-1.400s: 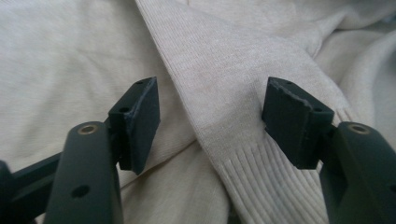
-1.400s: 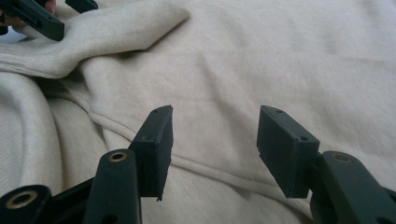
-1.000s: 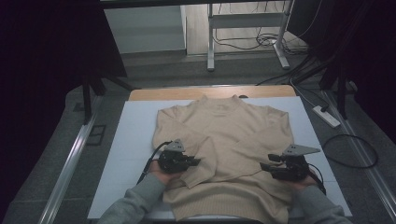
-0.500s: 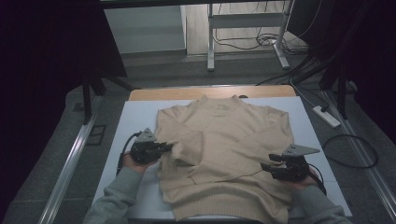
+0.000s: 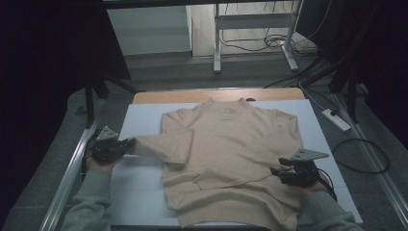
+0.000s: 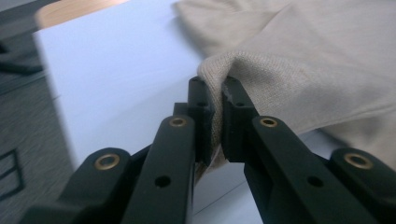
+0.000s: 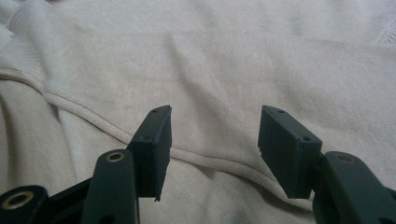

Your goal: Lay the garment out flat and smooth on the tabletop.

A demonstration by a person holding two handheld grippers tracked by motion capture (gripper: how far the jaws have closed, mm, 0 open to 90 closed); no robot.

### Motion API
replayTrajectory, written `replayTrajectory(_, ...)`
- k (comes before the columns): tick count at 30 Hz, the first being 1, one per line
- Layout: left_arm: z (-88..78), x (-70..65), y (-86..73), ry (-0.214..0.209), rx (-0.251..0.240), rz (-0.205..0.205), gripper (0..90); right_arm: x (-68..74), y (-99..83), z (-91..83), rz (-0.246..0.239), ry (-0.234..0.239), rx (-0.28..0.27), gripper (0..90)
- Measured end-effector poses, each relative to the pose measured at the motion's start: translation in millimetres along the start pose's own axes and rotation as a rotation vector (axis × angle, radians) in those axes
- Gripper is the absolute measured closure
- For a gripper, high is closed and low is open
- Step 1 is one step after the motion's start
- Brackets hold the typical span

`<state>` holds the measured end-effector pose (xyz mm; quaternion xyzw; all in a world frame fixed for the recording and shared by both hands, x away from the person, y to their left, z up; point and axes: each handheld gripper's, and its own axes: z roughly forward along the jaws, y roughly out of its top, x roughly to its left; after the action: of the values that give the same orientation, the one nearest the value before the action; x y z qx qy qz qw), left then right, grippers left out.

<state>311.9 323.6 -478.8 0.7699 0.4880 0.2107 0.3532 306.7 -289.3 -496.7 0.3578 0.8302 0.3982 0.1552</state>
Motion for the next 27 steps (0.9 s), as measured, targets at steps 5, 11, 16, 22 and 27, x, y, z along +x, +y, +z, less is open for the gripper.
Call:
replayTrajectory(5,-7.6,24.6,-18.9,0.067,0.04,-0.073,83.9,-2.2,-1.2,0.2,0.007,-0.011,0.005,44.4)
replayTrajectory(11,-16.6,41.2,-53.1,0.064,0.074,-0.152,82.6,-4.6,-2.6,3.2,0.004,-0.02,0.019,44.4)
replayTrajectory(16,-19.5,29.6,-41.2,0.078,0.019,-0.127,49.7,-5.1,-2.0,7.6,-0.006,-0.02,0.029,44.4)
replayTrajectory(22,-5.0,1.6,1.4,0.053,-0.015,-0.024,34.5,-3.5,-1.0,10.0,-0.014,-0.019,0.035,44.4)
replayTrajectory(27,7.0,-8.2,21.0,0.038,-0.012,-0.004,31.5,-3.6,-1.3,9.3,-0.011,-0.018,0.033,44.3)
